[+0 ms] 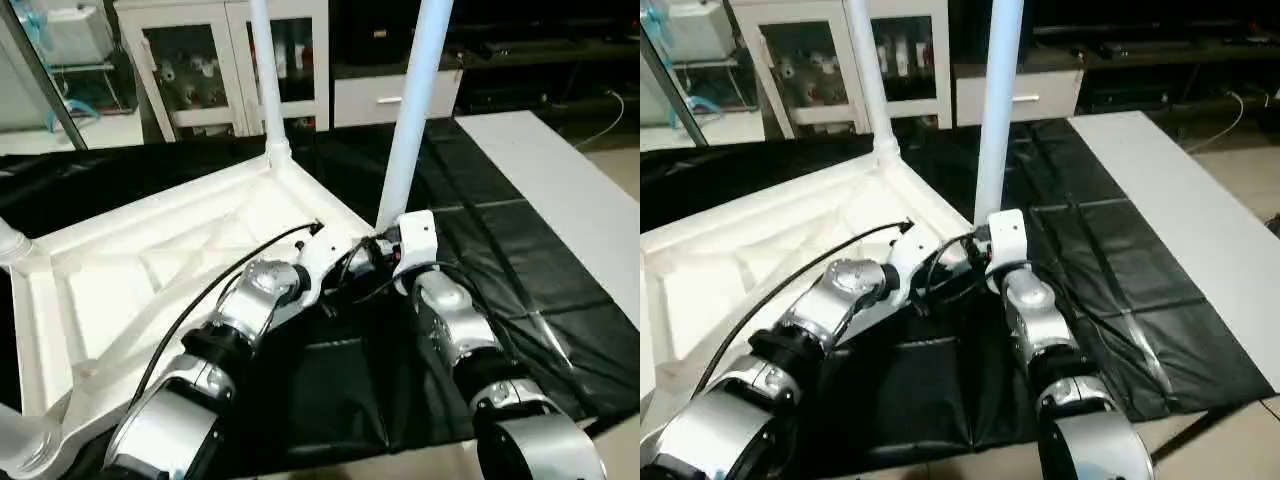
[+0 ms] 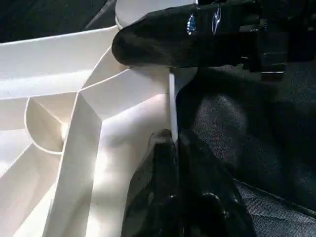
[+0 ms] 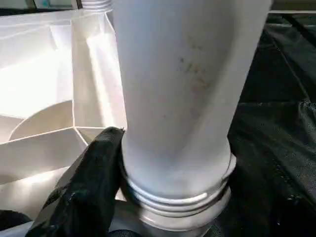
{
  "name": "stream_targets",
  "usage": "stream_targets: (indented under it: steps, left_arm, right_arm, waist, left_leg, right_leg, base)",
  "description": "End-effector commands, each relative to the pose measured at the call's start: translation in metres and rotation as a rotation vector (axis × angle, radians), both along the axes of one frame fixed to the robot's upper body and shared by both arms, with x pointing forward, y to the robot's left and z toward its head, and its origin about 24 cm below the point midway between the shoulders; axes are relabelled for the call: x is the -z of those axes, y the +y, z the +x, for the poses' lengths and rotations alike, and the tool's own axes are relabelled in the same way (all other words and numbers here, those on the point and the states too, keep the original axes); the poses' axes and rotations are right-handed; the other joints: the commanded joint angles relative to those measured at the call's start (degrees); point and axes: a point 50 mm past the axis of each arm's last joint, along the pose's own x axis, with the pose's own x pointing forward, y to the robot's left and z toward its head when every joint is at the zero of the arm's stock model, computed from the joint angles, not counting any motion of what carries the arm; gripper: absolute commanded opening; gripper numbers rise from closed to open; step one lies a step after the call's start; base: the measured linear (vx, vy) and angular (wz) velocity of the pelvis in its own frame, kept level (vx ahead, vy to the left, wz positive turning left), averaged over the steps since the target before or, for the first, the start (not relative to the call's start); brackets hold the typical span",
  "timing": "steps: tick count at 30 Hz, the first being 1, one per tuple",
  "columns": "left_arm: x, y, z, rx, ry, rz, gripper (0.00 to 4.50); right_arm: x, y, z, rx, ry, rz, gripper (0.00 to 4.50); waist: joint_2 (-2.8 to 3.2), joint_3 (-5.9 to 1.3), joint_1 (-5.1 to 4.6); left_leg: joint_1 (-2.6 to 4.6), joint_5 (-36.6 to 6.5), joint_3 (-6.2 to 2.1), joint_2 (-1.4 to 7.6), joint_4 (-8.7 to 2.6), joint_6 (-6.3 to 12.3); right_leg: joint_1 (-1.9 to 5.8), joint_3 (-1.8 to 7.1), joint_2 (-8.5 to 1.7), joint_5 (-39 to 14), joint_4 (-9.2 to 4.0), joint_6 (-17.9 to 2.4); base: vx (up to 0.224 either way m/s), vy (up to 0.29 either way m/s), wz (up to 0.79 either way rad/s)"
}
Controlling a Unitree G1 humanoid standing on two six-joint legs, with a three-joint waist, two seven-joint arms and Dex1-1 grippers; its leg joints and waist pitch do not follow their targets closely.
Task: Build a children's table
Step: Rotate leg to tighten
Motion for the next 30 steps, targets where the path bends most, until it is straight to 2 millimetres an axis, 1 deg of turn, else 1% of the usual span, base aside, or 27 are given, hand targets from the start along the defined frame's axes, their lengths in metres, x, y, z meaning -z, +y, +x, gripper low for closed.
stream_targets:
  steps: [1, 2, 3, 4, 5, 6, 7, 8, 9, 10, 11, 12, 13, 14, 15, 16, 18, 19, 20, 21, 22, 23, 25, 26, 28, 29, 30]
  left_arm:
    - [0.008, -0.003, -0.011, 0.089, 0.036, -0.027, 0.0]
    - [0.008, -0.002, -0.012, 0.101, 0.038, -0.031, 0.0]
    - [0.007, 0.002, -0.013, 0.124, 0.043, -0.038, 0.0]
    - [0.006, 0.007, -0.014, 0.15, 0.046, -0.036, 0.0]
    - [0.006, 0.014, -0.016, 0.182, 0.05, -0.031, 0.0]
    - [0.006, 0.015, -0.016, 0.186, 0.051, -0.03, 0.0]
    - [0.006, 0.015, -0.016, 0.186, 0.051, -0.03, 0.0]
    - [0.006, 0.022, -0.02, 0.23, 0.066, -0.031, 0.0]
    - [0.006, 0.03, -0.024, 0.279, 0.081, -0.031, 0.0]
    - [0.007, 0.034, -0.027, 0.315, 0.098, -0.03, 0.0]
    - [0.007, 0.039, -0.031, 0.349, 0.116, -0.028, 0.0]
    - [0.007, 0.046, -0.036, 0.392, 0.144, -0.028, 0.0]
    - [0.008, 0.051, -0.04, 0.419, 0.163, -0.028, 0.0]
    - [0.007, 0.054, -0.043, 0.438, 0.181, -0.031, 0.0]
    - [0.007, 0.056, -0.045, 0.453, 0.191, -0.037, 0.0]
    - [0.006, 0.056, -0.045, 0.458, 0.194, -0.038, 0.0]
    - [0.005, 0.06, -0.051, 0.5, 0.219, -0.049, 0.0]
    - [0.004, 0.061, -0.053, 0.519, 0.231, -0.053, 0.0]
    - [0.004, 0.062, -0.055, 0.529, 0.238, -0.055, 0.0]
    - [0.003, 0.062, -0.055, 0.532, 0.24, -0.055, 0.0]
    - [0.003, 0.063, -0.057, 0.54, 0.245, -0.057, 0.0]
    - [0.003, 0.063, -0.057, 0.54, 0.245, -0.057, 0.0]
    - [0.002, 0.063, -0.056, 0.536, 0.241, -0.056, 0.0]
    - [0.002, 0.063, -0.055, 0.523, 0.231, -0.055, 0.0]
    - [0.001, 0.063, -0.053, 0.51, 0.22, -0.053, 0.0]
    - [0.001, 0.063, -0.052, 0.504, 0.217, -0.052, 0.0]
    - [0.001, 0.063, -0.052, 0.499, 0.215, -0.051, 0.0]
  right_arm:
    - [-0.009, 0.035, -0.008, -0.197, -0.071, 0.088, 3.29]
    - [-0.01, 0.034, -0.008, -0.204, -0.079, 0.087, 3.45]
    - [-0.011, 0.032, -0.008, -0.219, -0.096, 0.084, 3.51]
    - [-0.014, 0.028, -0.009, -0.247, -0.114, 0.081, 3.62]
    - [-0.016, 0.023, -0.011, -0.282, -0.134, 0.078, 3.75]
    - [-0.017, 0.022, -0.011, -0.287, -0.137, 0.078, 3.75]
    - [-0.017, 0.022, -0.011, -0.287, -0.137, 0.078, 3.85]
    - [-0.017, 0.016, -0.015, -0.353, -0.133, 0.072, 3.91]
    - [-0.017, 0.01, -0.02, -0.434, -0.136, 0.04, 3.91]
    - [-0.016, 0.006, -0.024, -0.484, -0.133, 0.022, 3.91]
    - [-0.015, 0.001, -0.028, -0.532, -0.129, 0.006, 3.91]
    - [-0.016, -0.006, -0.035, -0.607, -0.124, -0.012, 3.91]
    - [-0.016, -0.011, -0.04, -0.655, -0.123, -0.023, 3.91]
    - [-0.017, -0.017, -0.045, -0.7, -0.119, -0.025, 3.91]
    - [-0.017, -0.02, -0.047, -0.72, -0.115, -0.025, 3.91]
    - [-0.017, -0.021, -0.048, -0.726, -0.114, -0.025, 3.91]
    - [-0.019, -0.027, -0.054, -0.781, -0.105, -0.02, 3.91]
    - [-0.019, -0.03, -0.057, -0.808, -0.101, -0.017, 3.91]
    - [-0.02, -0.031, -0.06, -0.829, -0.096, -0.016, 3.91]
    - [-0.02, -0.031, -0.06, -0.836, -0.095, -0.016, 3.91]
    - [-0.02, -0.033, -0.063, -0.86, -0.086, -0.016, 3.91]
    - [-0.02, -0.033, -0.063, -0.86, -0.086, -0.016, 3.91]
    - [-0.019, -0.033, -0.066, -0.887, -0.074, -0.018, 3.91]
    - [-0.018, -0.032, -0.067, -0.904, -0.063, -0.017, 3.91]
    - [-0.016, -0.031, -0.069, -0.922, -0.045, -0.023, 3.91]
    - [-0.015, -0.032, -0.069, -0.928, -0.037, -0.028, 3.65]
    - [-0.015, -0.032, -0.07, -0.93, -0.032, -0.032, 3.65]
  waist:
    - [-0.67, -2.78, 0.1]
    - [-0.67, -2.83, 0.17]
    - [-0.77, -2.93, 0.14]
    - [-0.84, -3.02, 0.07]
    - [-0.75, -3.2, 0.2]
    - [-0.7, -3.43, 0.21]
    - [-0.61, -3.55, 0.18]
    - [-0.4, -3.68, 0.29]
    - [-0.34, -4.04, 0.68]
    - [-0.34, -4.06, 0.76]
    - [-0.2, -4.16, 1.09]
    - [0.06, -4.14, 1.26]
    - [0.08, -3.98, 1.44]
    - [0.27, -3.98, 1.89]
    - [0.21, -3.77, 2.08]
    - [0.17, -3.68, 2.19]
    - [0.28, -3.31, 2.43]
    - [0.2, -3.09, 2.59]
    - [0.26, -3.06, 2.7]
    - [0.13, -3.02, 2.67]
    - [0.08, -2.95, 2.71]
    - [-0.02, -2.98, 2.69]
    - [-0.22, -2.97, 2.59]
    - [-0.22, -3.03, 2.7]
    - [-0.24, -3.11, 2.74]
    - [-0.23, -3.16, 2.76]
    - [-0.3, -3.26, 2.78]
  left_leg:
    - [0.91, -20.0, -2.46, 3.74, -4.85, 1.28]
    - [0.8, -19.6, -2.39, 3.78, -4.75, 1.67]
    - [0.54, -18.2, -2.41, 3.79, -4.76, 2.33]
    - [0.49, -17.3, -2.25, 3.65, -4.61, 2.77]
    - [0.38, -15.2, -2.24, 3.67, -4.43, 3.67]
    - [0.04, -12.2, -2.18, 3.68, -4.2, 4.79]
    - [0.01, -10.8, -2.16, 3.77, -4.08, 5.3]
    - [0.23, -9.0, -2.03, 3.67, -3.73, 6.41]
    - [0.02, -6.4, -1.99, 3.7, -3.36, 7.75]
    - [-0.1, -5.4, -1.84, 3.79, -3.18, 8.49]
    - [-0.32, -4.0, -1.9, 3.83, -2.9, 9.62]
    - [-0.23, -3.8, -1.89, 3.84, -2.8, 10.03]
    - [-0.17, -4.8, -1.79, 4.08, -2.82, 10.44]
    - [0.12, -6.3, -1.74, 4.23, -2.9, 9.8]
    - [0.22, -8.0, -1.65, 4.36, -3.17, 8.92]
    - [0.29, -9.1, -1.74, 4.39, -3.33, 8.36]
    - [0.58, -13.6, -1.81, 4.54, -3.91, 5.45]
    - [0.62, -15.0, -1.9, 4.67, -4.23, 4.44]
    - [0.72, -15.8, -1.94, 4.69, -4.34, 3.91]
    - [0.76, -16.8, -1.9, 4.56, -4.42, 3.18]
    - [0.83, -17.2, -1.87, 4.53, -4.44, 2.94]
    - [0.79, -17.1, -1.94, 4.42, -4.44, 2.54]
    - [0.63, -16.6, -1.98, 4.31, -4.45, 2.44]
    - [0.67, -16.1, -1.96, 4.26, -4.35, 2.59]
    - [0.6, -14.9, -1.92, 4.21, -4.2, 2.87]
    - [0.51, -14.1, -1.93, 4.21, -4.16, 3.16]
    - [0.46, -13.4, -1.91, 4.19, -4.05, 3.45]
  right_leg:
    - [1.21, 2.81, -5.14, -18.3, -5.29, -10.9]
    - [1.19, 2.89, -5.24, -17.6, -5.22, -11.1]
    - [1.54, 2.84, -5.19, -15.8, -4.92, -11.3]
    - [1.56, 2.84, -5.12, -14.8, -4.85, -11.5]
    - [1.83, 2.82, -5.23, -12.7, -4.63, -12.0]
    - [2.07, 2.74, -5.15, -8.9, -4.13, -12.6]
    - [2.03, 2.71, -5.08, -6.7, -3.86, -13.1]
    - [1.95, 2.57, -4.82, -3.3, -3.52, -14.1]
    - [2.2, 2.39, -4.77, 0.6, -2.95, -14.8]
    - [2.02, 2.4, -4.68, 2.4, -2.8, -14.9]
    - [2.07, 2.22, -4.57, 4.9, -2.41, -15.0]
    - [1.92, 2.18, -4.43, 5.5, -2.31, -15.0]
    - [1.58, 2.23, -4.49, 4.8, -2.36, -15.1]
    - [1.48, 2.28, -4.57, 2.5, -2.57, -15.1]
    - [1.36, 2.37, -4.38, 0.1, -2.78, -15.0]
    - [1.35, 2.37, -4.43, -1.4, -2.93, -14.9]
    - [1.16, 2.55, -4.45, -7.8, -3.47, -14.2]
    - [1.11, 2.7, -4.51, -10.2, -3.73, -13.4]
    - [1.12, 2.74, -4.53, -11.2, -3.85, -13.1]
    - [1.07, 2.8, -4.55, -12.7, -3.98, -12.7]
    - [0.91, 2.89, -4.57, -13.6, -4.13, -12.5]
    - [1.03, 2.94, -4.64, -13.9, -4.12, -12.2]
    - [1.11, 2.94, -4.75, -14.7, -4.24, -11.9]
    - [1.07, 2.94, -4.74, -14.9, -4.29, -11.7]
    - [1.1, 2.95, -4.72, -14.0, -4.24, -11.8]
    - [1.11, 2.92, -4.7, -13.0, -4.12, -11.9]
    - [1.15, 2.87, -4.69, -12.1, -4.02, -12.0]
  base:
    - [0.0, 0.0, 0.0]
    - [0.0, 0.0, 0.0]
    - [0.0, 0.0, 0.0]
    - [0.0, 0.0, 0.0]
    - [0.0, 0.0, 0.0]
    - [0.0, 0.0, 0.0]
    - [0.0, 0.0, 0.0]
    - [0.0, 0.0, 0.0]
    - [0.0, 0.0, 0.0]
    - [0.0, 0.0, 0.0]
    - [0.0, 0.0, 0.0]
    - [0.0, 0.0, 0.0]
    - [0.0, 0.0, 0.0]
    - [0.0, 0.0, 0.0]
    - [0.0, 0.0, 0.0]
    - [0.0, 0.0, 0.0]
    - [0.0, 0.0, 0.0]
    - [0.0, 0.0, 0.0]
    - [0.0, 0.0, 0.0]
    - [0.0, 0.0, 0.0]
    - [0.0, 0.0, 0.0]
    - [0.0, 0.0, 0.0]
    - [0.0, 0.0, 0.0]
    - [0.0, 0.0, 0.0]
    - [0.0, 0.0, 0.0]
    - [0.0, 0.0, 0.0]
    - [0.0, 0.0, 0.0]
